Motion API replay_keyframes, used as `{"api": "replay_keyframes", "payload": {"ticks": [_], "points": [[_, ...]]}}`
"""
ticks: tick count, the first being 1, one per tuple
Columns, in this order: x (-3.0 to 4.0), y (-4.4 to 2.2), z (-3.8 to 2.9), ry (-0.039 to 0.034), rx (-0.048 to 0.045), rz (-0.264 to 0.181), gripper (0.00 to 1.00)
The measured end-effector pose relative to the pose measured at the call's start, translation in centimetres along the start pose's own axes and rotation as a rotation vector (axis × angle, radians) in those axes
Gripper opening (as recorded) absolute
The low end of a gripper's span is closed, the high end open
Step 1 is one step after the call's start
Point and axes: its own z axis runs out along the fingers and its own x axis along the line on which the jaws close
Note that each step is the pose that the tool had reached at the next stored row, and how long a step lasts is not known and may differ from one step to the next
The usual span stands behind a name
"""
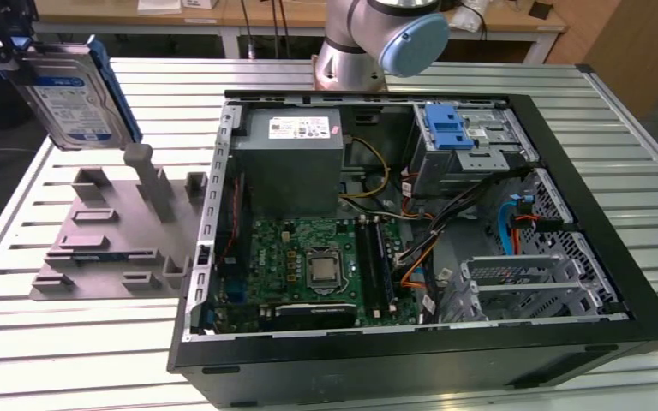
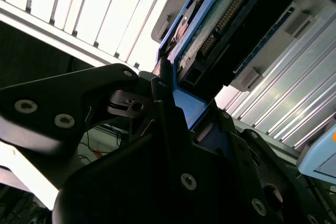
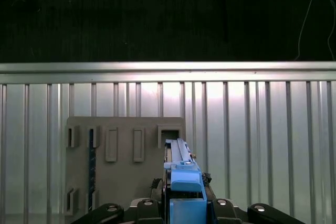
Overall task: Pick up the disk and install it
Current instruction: 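Pick up the disk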
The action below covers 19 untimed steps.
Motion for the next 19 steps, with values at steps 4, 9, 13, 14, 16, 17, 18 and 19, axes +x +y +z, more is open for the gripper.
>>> {"api": "replay_keyframes", "payload": {"ticks": [4, 9, 13, 14, 16, 17, 18, 19], "points": [[0.0, 0.0, -0.1, 0.0, 0.0, 0.0, 0.36], [-0.01, 0.01, -0.2, 0.0, 0.0, 0.0, 0.36], [-0.01, 0.01, -0.27, 0.0, 0.0, 0.0, 0.36], [-0.01, 0.01, -0.29, 0.0, -0.0001, 0.0, 0.36], [-0.01, 0.01, -0.36, 0.0001, -0.0001, 0.0, 0.36], [-0.02, 0.01, -0.4, 0.0001, -0.0001, 0.0, 0.36], [-0.02, 0.01, -0.45, 0.0001, -0.0001, 0.0, 0.36], [-0.02, 0.01, -0.51, 0.0, 0.0, 0.0, 0.36]]}}
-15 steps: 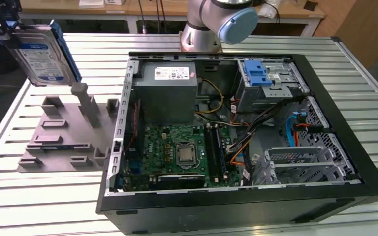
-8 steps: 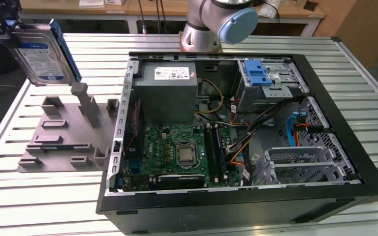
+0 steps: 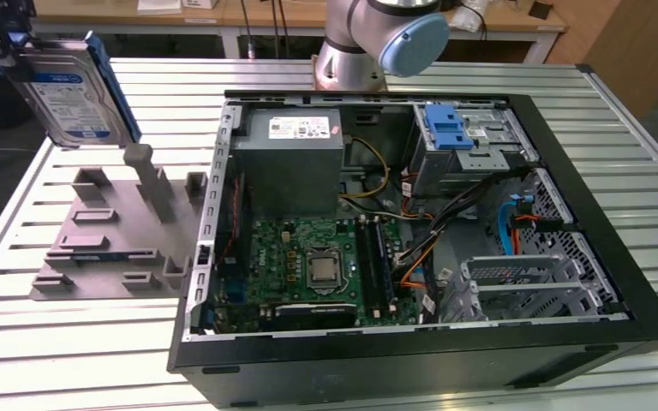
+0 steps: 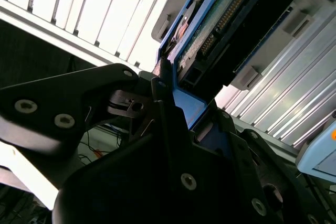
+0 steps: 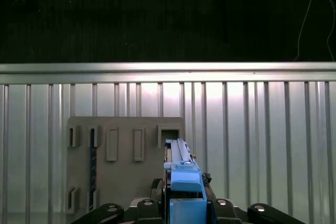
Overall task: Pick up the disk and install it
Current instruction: 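Pick up the disk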
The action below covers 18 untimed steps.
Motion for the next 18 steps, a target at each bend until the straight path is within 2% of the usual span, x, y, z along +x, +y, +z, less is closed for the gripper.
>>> {"api": "replay_keyframes", "payload": {"ticks": [6, 18], "points": [[-0.02, 0.01, -0.38, 0.0, 0.0, 0.0, 0.36], [-0.07, 0.04, -1.59, -0.0001, 0.0001, 0.0, 0.36]]}}
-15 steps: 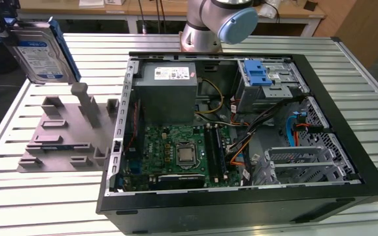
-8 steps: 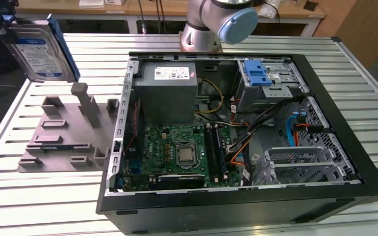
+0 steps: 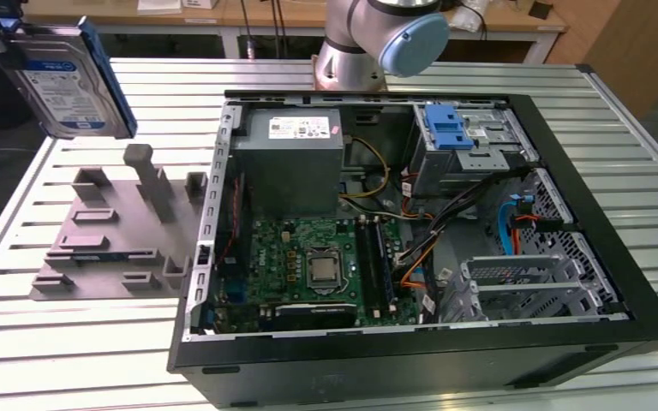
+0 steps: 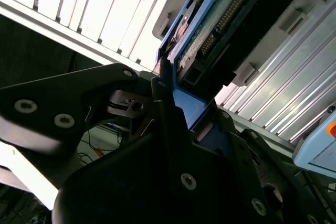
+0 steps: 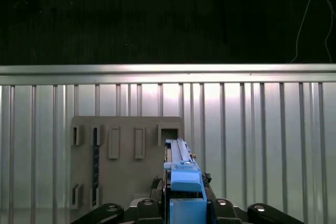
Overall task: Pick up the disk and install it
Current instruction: 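Pick up the disk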
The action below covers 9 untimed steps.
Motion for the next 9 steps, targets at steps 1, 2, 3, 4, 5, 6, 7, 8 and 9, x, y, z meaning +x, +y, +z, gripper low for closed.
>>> {"api": "replay_keyframes", "payload": {"ticks": [1, 2, 3, 4, 5, 6, 7, 8, 9], "points": [[0.0, 0.0, -0.1, 0.0, 0.0, 0.0, 0.36], [-0.01, 0.01, -0.2, 0.0, -0.0001, 0.0, 0.36], [-0.01, 0.01, -0.32, 0.0001, -0.0002, 0.0, 0.36], [-0.02, 0.01, -0.43, 0.0001, -0.0001, 0.0, 0.36], [-0.02, 0.02, -0.54, 0.0001, -0.0001, 0.0, 0.36], [-0.03, 0.02, -0.65, 0.0, 0.0, 0.0, 0.36], [-0.03, 0.02, -0.76, 0.0, 0.0, 0.0, 0.36], [-0.04, 0.02, -0.87, 0.0, 0.0, 0.0, 0.36], [-0.04, 0.03, -0.99, 0.0, 0.0, 0.0, 0.36]]}}
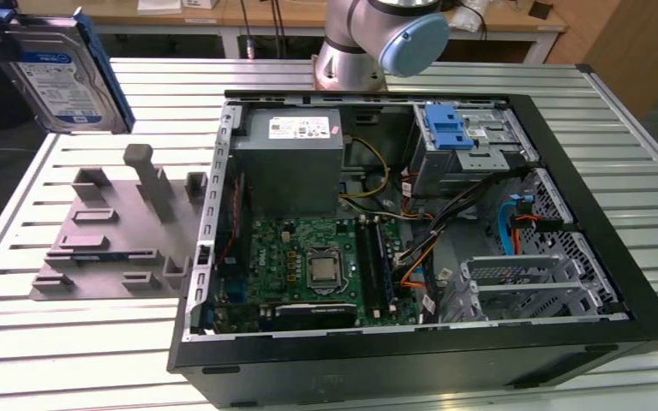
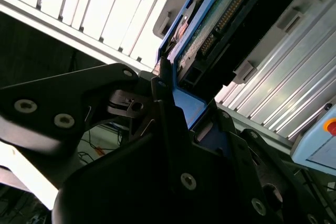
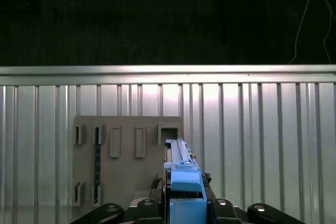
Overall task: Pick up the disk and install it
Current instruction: 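Pick up the disk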
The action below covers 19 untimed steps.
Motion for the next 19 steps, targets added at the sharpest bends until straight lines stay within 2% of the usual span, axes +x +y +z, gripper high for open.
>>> {"api": "replay_keyframes", "payload": {"ticks": [19], "points": [[-0.11, 0.07, -2.6, 0.0, 0.0, 0.0, 0.36]]}}
